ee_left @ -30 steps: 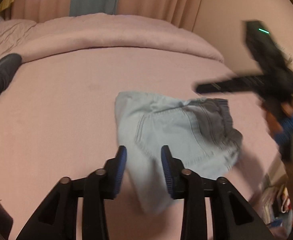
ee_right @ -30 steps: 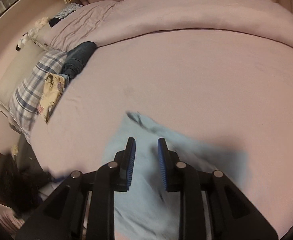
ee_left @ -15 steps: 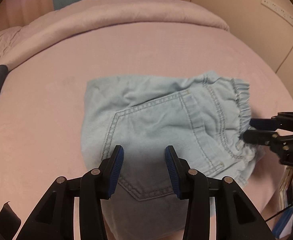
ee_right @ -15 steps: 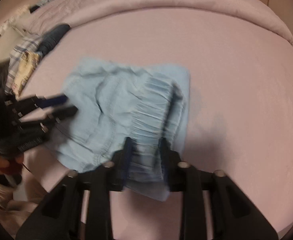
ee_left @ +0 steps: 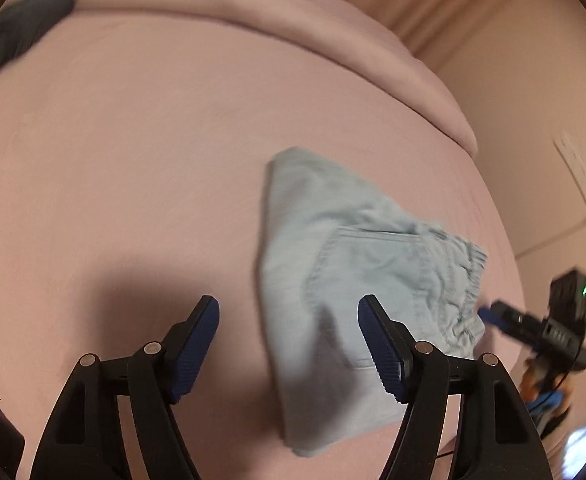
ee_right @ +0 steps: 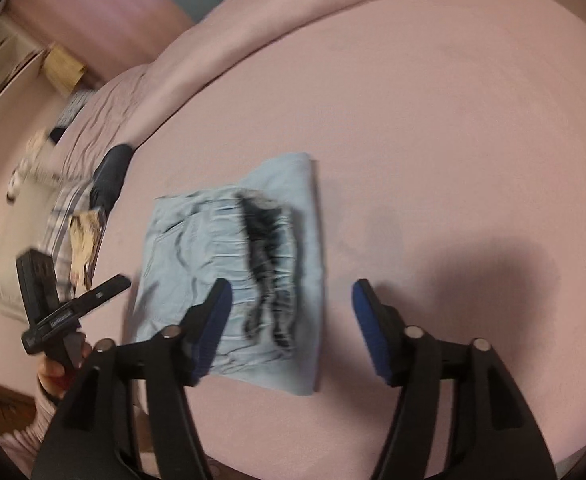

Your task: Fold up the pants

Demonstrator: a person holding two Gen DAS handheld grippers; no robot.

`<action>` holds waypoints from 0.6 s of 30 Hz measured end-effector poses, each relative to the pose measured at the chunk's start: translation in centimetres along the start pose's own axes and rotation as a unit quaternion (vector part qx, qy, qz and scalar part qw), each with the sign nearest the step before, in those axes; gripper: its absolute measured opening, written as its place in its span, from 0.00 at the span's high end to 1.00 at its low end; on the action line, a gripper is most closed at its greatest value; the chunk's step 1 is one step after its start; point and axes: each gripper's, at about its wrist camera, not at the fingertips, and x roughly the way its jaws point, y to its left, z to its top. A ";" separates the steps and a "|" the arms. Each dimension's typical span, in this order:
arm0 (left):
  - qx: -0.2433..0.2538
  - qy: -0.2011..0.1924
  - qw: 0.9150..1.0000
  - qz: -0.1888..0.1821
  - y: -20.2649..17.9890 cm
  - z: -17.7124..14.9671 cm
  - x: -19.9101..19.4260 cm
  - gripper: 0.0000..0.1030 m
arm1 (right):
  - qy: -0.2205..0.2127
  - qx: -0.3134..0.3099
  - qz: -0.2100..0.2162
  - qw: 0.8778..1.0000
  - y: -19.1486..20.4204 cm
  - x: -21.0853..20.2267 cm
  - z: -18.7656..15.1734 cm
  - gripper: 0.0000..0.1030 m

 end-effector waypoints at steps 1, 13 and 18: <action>-0.010 0.003 1.000 -0.002 0.4 -0.2 0.1 0.31 | 0.004 0.008 0.005 1.000 -0.3 0.3 0.0 0.34; -0.028 0.034 0.996 -0.078 0.7 -0.2 2.8 0.31 | 0.044 0.028 0.056 0.997 0.2 3.4 -0.8 0.29; -0.023 0.028 0.996 -0.084 0.4 0.2 3.7 0.33 | 0.047 0.013 0.063 0.997 0.9 4.4 -0.4 0.28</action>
